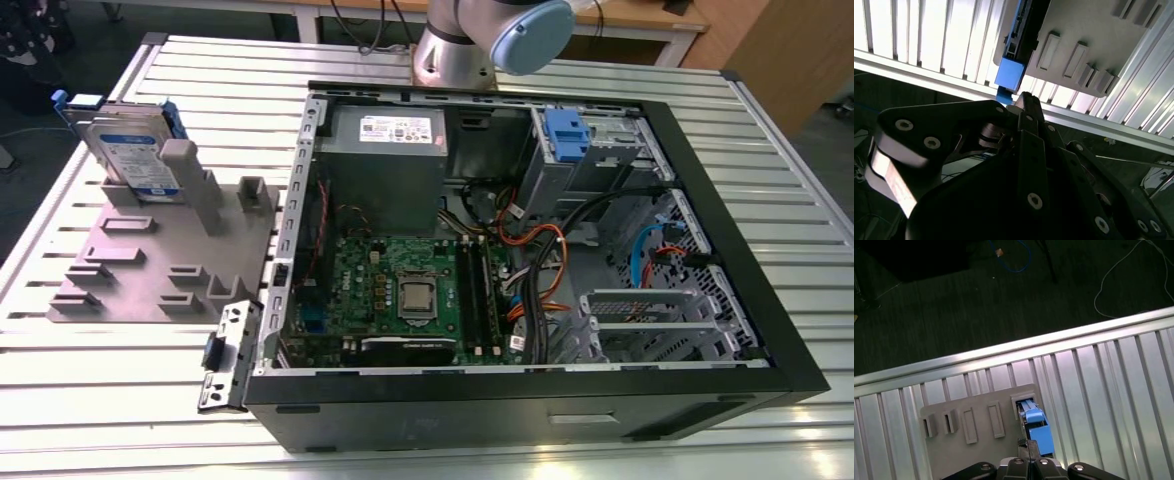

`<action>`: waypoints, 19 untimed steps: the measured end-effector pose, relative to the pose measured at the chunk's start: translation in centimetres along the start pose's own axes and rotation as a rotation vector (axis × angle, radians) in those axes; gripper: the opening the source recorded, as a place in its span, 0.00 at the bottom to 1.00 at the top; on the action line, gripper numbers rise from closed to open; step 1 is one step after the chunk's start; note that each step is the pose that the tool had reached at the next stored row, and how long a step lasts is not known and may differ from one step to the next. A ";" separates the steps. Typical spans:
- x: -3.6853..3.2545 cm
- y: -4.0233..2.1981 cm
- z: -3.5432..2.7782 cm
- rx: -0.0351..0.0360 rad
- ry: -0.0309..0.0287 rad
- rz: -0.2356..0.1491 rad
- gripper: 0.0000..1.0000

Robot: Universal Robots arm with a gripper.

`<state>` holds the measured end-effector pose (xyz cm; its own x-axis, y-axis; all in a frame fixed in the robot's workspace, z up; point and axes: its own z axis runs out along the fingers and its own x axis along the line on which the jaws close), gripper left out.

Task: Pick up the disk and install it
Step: 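Pick up the disk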

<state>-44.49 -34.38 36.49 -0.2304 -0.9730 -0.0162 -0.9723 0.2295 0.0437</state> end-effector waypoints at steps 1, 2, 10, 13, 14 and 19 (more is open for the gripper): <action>0.00 0.00 0.00 -0.0001 0.0002 -0.004 0.11; 0.00 0.00 0.00 -0.0001 0.0004 -0.008 0.11; 0.00 0.00 0.00 -0.0008 0.0020 -0.046 0.11; 0.00 0.00 0.00 -0.0014 0.0039 -0.088 0.11; 0.00 0.00 0.00 -0.0016 0.0044 -0.100 0.11; 0.00 0.00 0.00 -0.0018 0.0050 -0.113 0.11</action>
<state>-44.49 -34.38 36.50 -0.1187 -0.9928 -0.0161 -0.9921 0.1179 0.0437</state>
